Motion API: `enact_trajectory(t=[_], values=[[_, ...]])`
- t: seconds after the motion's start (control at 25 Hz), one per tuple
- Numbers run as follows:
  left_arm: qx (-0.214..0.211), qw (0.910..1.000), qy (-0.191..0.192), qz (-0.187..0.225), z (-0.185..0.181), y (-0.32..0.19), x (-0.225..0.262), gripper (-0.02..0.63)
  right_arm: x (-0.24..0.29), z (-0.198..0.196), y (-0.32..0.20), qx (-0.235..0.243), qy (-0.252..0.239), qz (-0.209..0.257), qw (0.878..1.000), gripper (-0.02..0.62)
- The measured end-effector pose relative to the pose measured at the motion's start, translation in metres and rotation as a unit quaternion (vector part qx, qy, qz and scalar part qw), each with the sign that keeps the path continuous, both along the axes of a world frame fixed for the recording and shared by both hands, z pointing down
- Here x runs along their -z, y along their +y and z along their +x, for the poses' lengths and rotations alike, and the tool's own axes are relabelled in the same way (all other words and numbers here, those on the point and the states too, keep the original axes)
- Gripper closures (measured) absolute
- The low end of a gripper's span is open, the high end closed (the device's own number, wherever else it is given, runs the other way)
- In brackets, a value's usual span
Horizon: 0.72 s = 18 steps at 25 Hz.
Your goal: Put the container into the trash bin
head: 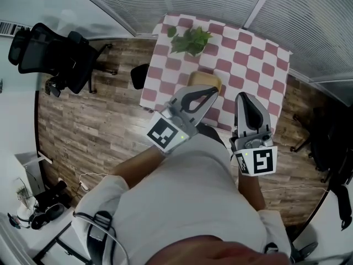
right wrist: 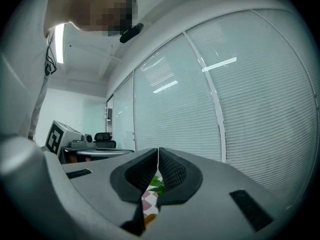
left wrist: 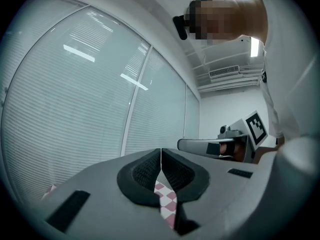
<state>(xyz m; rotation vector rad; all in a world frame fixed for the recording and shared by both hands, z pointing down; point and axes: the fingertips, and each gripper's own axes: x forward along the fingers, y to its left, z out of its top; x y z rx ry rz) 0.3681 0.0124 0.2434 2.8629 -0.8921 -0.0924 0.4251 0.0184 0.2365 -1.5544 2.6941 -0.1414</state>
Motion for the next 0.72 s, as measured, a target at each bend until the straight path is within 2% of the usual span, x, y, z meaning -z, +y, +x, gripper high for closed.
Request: enact_trajectory(t=[0.36,0.72], values=[[-0.012,0.9995,-0.024,-0.017,-0.013,-0.018,-0.027,0.574,-0.028,-0.012,-0.022,-0.01,0.022,-0.028,0.999,0.561],[-0.015,0.9954,-0.064,-0.07,-0.035,-0.049,-0.083,0.572,-0.084,-0.022,-0.047,-0.024,0.052,-0.076,0.995,0.557]])
